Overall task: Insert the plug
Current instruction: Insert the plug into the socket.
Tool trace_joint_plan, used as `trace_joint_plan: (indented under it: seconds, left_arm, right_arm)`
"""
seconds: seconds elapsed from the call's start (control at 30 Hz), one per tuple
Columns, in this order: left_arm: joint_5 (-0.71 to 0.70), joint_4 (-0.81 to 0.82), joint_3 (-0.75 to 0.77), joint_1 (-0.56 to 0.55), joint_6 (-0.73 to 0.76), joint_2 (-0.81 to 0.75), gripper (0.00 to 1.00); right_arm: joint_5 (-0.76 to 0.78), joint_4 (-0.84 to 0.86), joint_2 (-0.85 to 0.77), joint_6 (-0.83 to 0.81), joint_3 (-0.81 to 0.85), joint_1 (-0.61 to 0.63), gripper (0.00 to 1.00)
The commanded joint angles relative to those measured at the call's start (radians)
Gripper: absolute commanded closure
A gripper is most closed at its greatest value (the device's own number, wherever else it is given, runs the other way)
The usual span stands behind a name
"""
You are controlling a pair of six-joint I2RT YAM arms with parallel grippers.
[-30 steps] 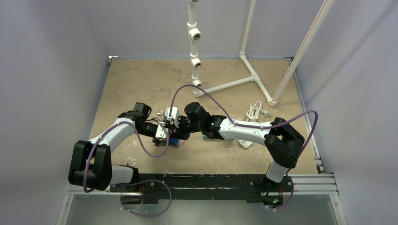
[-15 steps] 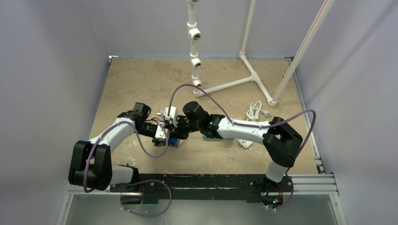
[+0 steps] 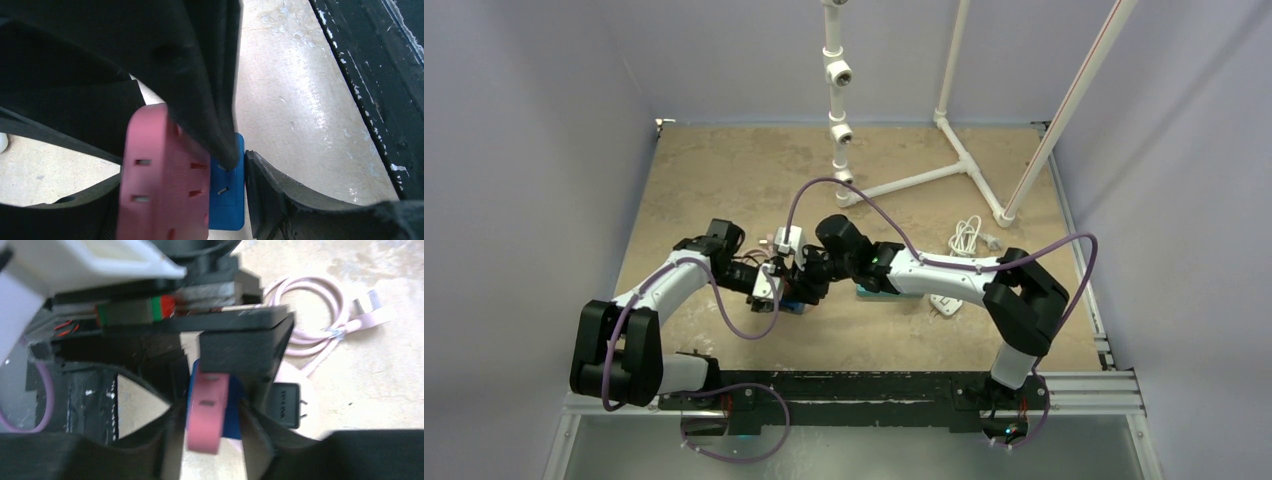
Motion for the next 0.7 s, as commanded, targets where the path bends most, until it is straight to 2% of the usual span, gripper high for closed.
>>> trace_joint_plan:
  seconds: [0.0, 0.1, 0.13, 0.2, 0.23, 0.27, 0.3, 0.33, 0.47, 0.67]
  left_arm:
    - [-0.046, -0.140, -0.009, -0.013, 0.015, -0.006, 1.00]
    - [-0.052, -0.137, 0.006, -0.013, 0.000, -0.007, 0.92]
    - [-0.056, -0.137, 0.013, -0.013, -0.006, -0.008, 0.87]
    - [-0.061, -0.137, 0.025, -0.011, -0.019, -0.013, 0.71]
    - [-0.061, -0.142, 0.031, -0.011, -0.024, -0.016, 0.58]
    - [-0.061, -0.145, 0.037, -0.011, -0.027, -0.020, 0.30]
    - [-0.063, -0.147, 0.042, -0.011, -0.032, -0.027, 0.13]
    - [-0.065, -0.140, 0.046, -0.010, -0.048, -0.035, 0.07]
    - [-0.078, -0.113, 0.060, 0.007, -0.125, -0.091, 0.01]
    - [-0.097, 0.032, 0.013, 0.036, -0.329, -0.214, 0.01]
  right_arm:
    - [0.133, 0.007, -0.012, 0.016, -0.011, -0.084, 0.46]
    - [0.128, 0.014, -0.019, 0.039, -0.008, -0.091, 0.40]
    - [0.129, 0.016, -0.021, 0.044, -0.007, -0.092, 0.39]
    - [0.134, 0.023, -0.027, 0.055, -0.005, -0.097, 0.36]
    - [0.137, 0.027, -0.030, 0.059, -0.003, -0.102, 0.33]
    - [0.137, 0.032, -0.033, 0.062, 0.001, -0.106, 0.33]
    - [0.134, 0.033, -0.035, 0.062, 0.007, -0.111, 0.32]
    - [0.127, 0.031, -0.037, 0.062, 0.013, -0.115, 0.32]
    - [0.107, 0.028, -0.052, 0.069, 0.032, -0.119, 0.33]
    - [0.037, 0.025, -0.064, 0.073, 0.050, -0.119, 0.33]
